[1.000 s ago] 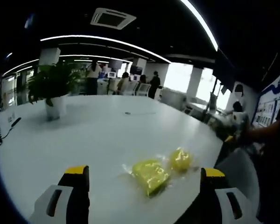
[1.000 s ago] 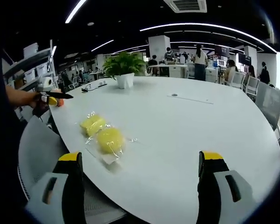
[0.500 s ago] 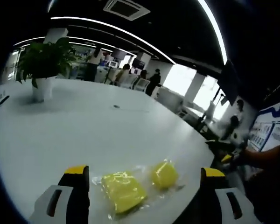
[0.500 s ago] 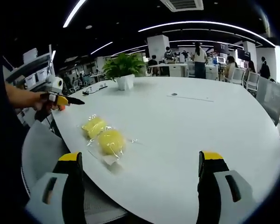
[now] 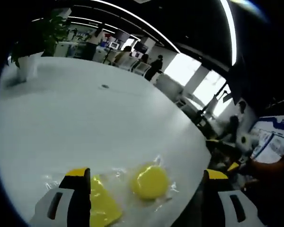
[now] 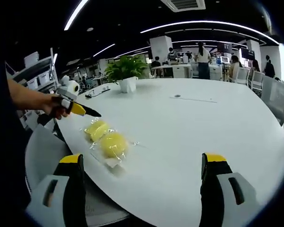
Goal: Compare the silicone blocks by pressing each to a similar depth, holding the contact briefly, and releasing to observe deformation and rebound differences across the visible hardness samples.
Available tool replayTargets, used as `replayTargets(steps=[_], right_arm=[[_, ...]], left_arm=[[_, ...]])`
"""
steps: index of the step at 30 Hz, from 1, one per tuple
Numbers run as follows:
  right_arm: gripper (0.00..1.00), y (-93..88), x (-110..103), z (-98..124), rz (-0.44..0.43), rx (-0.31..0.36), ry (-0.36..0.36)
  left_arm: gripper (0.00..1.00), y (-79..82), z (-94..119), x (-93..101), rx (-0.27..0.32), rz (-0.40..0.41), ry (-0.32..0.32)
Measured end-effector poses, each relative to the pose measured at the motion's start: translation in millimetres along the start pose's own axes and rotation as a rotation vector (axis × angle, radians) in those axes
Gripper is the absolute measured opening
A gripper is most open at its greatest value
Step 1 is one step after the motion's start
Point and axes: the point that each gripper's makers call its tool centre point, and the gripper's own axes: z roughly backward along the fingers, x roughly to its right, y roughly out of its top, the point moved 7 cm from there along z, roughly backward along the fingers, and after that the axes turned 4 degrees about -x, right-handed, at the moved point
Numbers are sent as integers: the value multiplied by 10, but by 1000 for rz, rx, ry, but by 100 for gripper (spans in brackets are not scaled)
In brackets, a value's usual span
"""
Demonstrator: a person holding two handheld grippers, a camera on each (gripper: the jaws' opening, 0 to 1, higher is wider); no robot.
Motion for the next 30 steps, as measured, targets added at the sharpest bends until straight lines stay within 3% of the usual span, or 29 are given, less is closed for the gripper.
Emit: replayTargets(steps=[4, 8, 10, 13, 17, 25, 30], right_arm=[[96, -34, -29, 29, -13, 5, 3], [96, -50, 5, 31, -18, 0, 7], [96, -33, 21, 41, -18, 5, 10], [96, -6, 40, 34, -12, 16, 18], [96, 25, -5, 6, -4, 21, 52], [96, -17, 0, -43, 0, 14, 91], [96, 23, 48, -31, 4, 27, 90]], left_arm=[[100, -25, -102, -5, -34, 48, 21], [100, 12, -229, 54, -4, 140, -9], [100, 7, -309, 79, -13, 142, -7], [99, -19, -404, 43, -31, 152, 48], [88, -45, -465, -21, -34, 288, 109], [82, -43, -576, -83, -21, 331, 126], [80, -91, -690, -141, -46, 346, 153]])
